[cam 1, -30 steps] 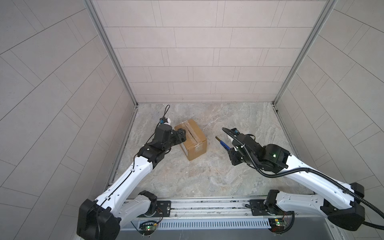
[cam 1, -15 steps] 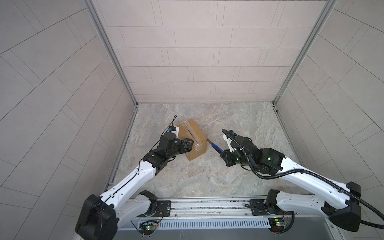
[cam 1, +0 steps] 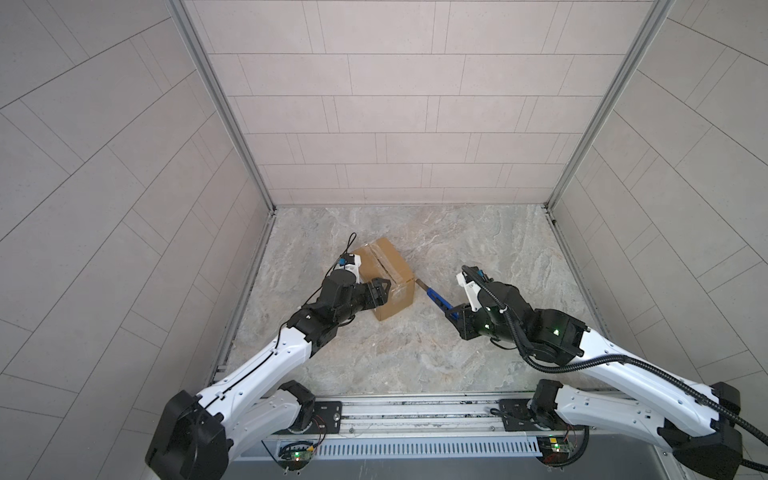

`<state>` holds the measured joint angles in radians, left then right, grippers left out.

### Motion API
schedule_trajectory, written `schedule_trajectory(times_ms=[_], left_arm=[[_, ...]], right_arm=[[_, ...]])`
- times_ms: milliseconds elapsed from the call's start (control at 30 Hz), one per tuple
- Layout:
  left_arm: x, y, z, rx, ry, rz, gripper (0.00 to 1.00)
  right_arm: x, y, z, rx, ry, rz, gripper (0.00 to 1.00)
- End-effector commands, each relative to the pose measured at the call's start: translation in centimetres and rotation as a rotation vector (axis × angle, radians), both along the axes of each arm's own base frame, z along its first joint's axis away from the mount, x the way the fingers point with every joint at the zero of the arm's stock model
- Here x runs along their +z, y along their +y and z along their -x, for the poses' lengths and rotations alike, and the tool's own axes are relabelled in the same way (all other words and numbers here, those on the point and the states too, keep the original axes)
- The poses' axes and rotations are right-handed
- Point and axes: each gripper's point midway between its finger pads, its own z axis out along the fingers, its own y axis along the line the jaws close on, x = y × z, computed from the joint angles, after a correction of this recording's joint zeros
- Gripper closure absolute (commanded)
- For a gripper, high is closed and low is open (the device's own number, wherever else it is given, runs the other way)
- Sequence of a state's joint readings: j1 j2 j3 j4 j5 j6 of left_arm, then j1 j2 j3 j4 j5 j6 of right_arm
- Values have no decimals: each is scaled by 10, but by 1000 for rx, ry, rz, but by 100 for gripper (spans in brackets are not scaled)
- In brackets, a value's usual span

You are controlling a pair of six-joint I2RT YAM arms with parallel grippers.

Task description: Unpack the express box

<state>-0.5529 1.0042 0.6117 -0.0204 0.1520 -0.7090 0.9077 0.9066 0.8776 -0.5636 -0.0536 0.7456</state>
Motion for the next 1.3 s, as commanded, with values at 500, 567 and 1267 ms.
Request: schedule_trajectory(times_ms=[500,567,1267], left_arm=[[6,5,-7,12,-69,-63,19],[6,5,-8,12,-68,-65,19],[-1,6,-11,21,-49,-69,20]], right_arm=[[8,22,-3,0,33,-294,100],[5,21,-4,-8,38,-297,100],[-12,16,-6,-50,80,-314,100]])
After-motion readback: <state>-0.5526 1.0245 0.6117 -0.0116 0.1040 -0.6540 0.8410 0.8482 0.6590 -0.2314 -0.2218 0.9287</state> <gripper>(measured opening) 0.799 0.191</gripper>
